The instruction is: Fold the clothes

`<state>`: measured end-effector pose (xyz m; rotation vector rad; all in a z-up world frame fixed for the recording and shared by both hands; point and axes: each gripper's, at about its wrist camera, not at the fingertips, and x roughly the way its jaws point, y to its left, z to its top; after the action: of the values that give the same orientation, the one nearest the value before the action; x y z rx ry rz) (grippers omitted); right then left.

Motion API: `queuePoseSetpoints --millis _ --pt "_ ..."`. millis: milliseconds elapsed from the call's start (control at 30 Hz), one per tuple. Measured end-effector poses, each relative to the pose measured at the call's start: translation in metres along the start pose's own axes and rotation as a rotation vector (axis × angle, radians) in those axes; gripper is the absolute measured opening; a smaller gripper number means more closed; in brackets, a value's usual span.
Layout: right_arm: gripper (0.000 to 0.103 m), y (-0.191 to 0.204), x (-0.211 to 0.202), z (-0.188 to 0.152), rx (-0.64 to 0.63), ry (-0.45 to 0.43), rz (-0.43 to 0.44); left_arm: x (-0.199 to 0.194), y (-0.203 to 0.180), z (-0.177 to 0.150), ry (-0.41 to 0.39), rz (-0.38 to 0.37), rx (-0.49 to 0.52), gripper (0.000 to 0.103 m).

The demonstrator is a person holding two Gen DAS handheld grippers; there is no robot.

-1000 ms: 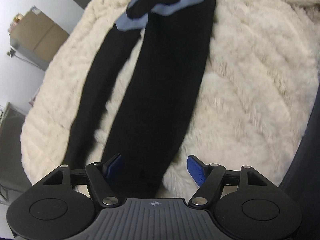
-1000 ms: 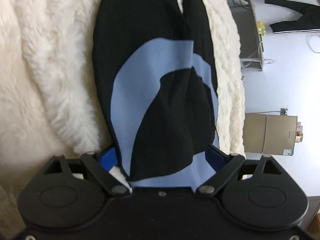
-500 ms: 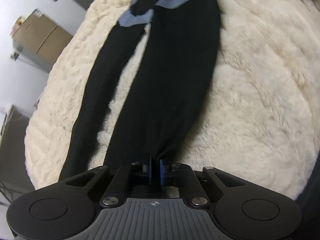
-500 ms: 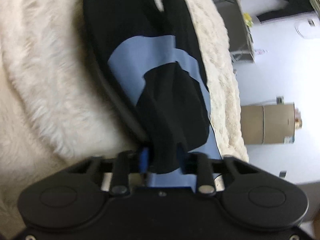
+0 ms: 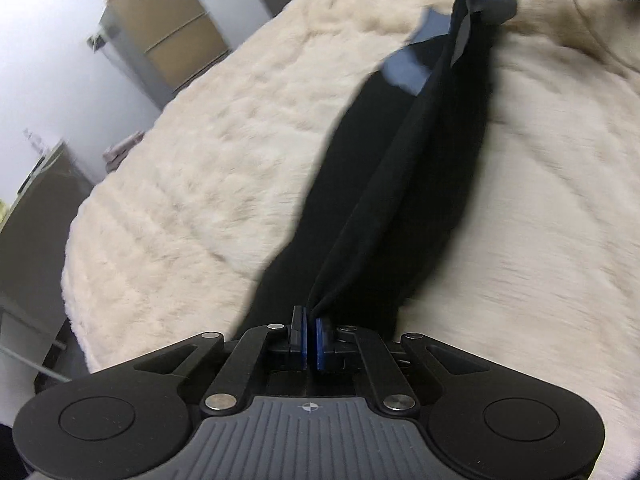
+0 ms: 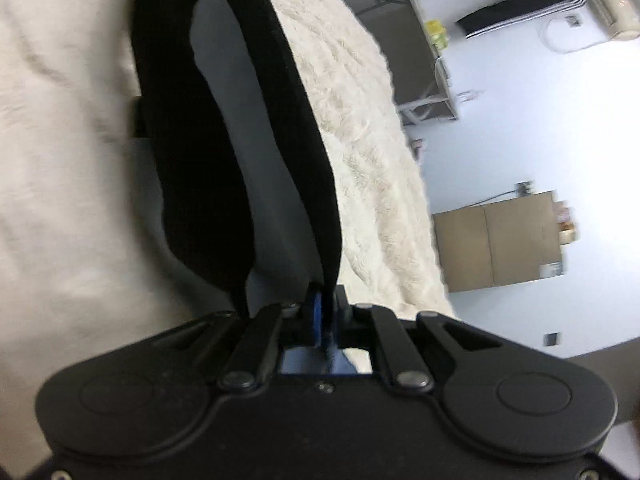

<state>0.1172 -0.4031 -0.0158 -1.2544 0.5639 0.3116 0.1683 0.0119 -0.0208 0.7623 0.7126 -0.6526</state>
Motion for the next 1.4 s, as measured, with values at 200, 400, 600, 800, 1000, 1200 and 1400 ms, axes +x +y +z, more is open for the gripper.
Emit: queuePoseSetpoints --millis 200,400,600,800,1000,1200,1400 --pt "0.027 -0.022 0.088 0.026 0.123 0.228 -0.086 0.062 0.027 0.013 0.152 0.131 -0.114 0.04" --pt "0.058 0.026 0.01 0.066 0.595 -0.097 -0.045 0.022 0.017 -0.002 -0.066 0.192 -0.367 0.065" --pt "0.063 0.108 -0.017 0.076 0.86 -0.366 0.125 -0.007 -0.015 0.0 -0.276 0.231 -0.524 0.065" --pt "0.103 0.178 -0.038 0.049 0.699 -0.541 -0.096 -0.015 -0.063 0.001 -0.437 0.289 -0.589 0.065" --pt "0.103 0.163 -0.021 0.052 0.772 -0.467 -0.066 0.001 -0.085 -0.018 -0.489 0.212 -0.7 0.073" --pt "0.103 0.084 -0.033 0.02 0.86 -0.297 -0.309 0.015 -0.098 -0.022 -0.412 0.157 -0.65 0.08" --pt "0.094 -0.015 -0.04 -0.066 1.143 -0.027 -0.378 0.031 -0.114 -0.02 -0.372 0.109 -0.558 0.08"
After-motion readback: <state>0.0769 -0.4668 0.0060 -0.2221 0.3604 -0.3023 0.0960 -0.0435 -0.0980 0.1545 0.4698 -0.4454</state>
